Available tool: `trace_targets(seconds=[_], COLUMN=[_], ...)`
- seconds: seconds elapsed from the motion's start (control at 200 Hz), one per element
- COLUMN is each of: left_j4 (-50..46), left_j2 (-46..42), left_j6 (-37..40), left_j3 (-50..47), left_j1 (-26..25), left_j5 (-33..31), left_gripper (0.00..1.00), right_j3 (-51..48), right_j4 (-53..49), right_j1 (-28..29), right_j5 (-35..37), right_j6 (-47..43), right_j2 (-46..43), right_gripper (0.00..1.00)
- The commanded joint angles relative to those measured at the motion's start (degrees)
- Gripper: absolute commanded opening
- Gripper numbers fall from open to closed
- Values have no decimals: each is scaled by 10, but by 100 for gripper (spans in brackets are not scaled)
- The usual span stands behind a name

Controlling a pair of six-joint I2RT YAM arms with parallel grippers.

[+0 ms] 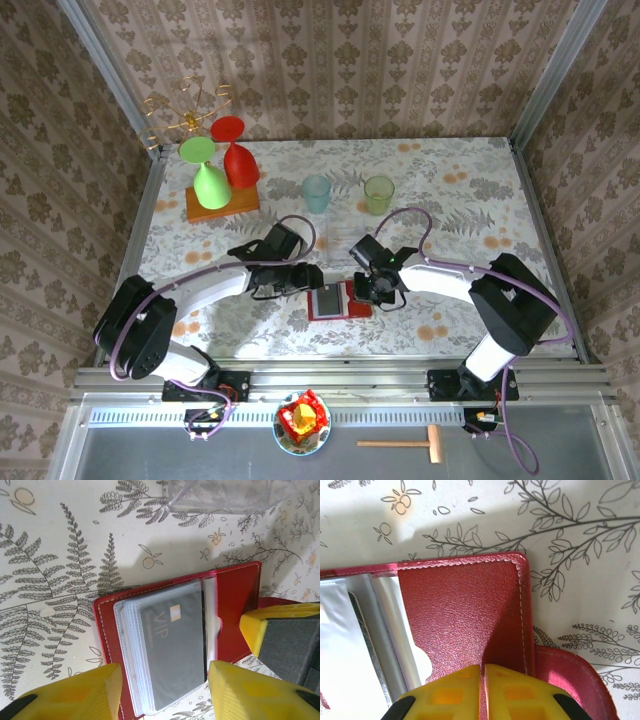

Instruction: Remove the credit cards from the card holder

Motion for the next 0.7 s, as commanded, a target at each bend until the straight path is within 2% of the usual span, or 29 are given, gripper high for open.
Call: trace_targets(seconds=[0.0, 0.275, 0.5, 0.695], left_j4=[4, 10, 23, 65], left_j2=[1, 4, -7, -1], left_j6=[-17, -19, -27, -48], left_j3=[-13, -20, -27, -41], left_j1=[-3, -4, -4, -4], left_j5=[10, 12, 13, 29], left_gripper=[49, 49, 44, 31], right_j3=[-12, 1, 28, 42], right_j4=[-9, -22, -34, -13], right_j1=[4, 9, 8, 8], right_j5=[-10, -8, -11, -42], right_j6=[20, 26, 20, 14], right_j2=[-10, -13, -38, -32], right_gripper=[12, 13, 15, 18])
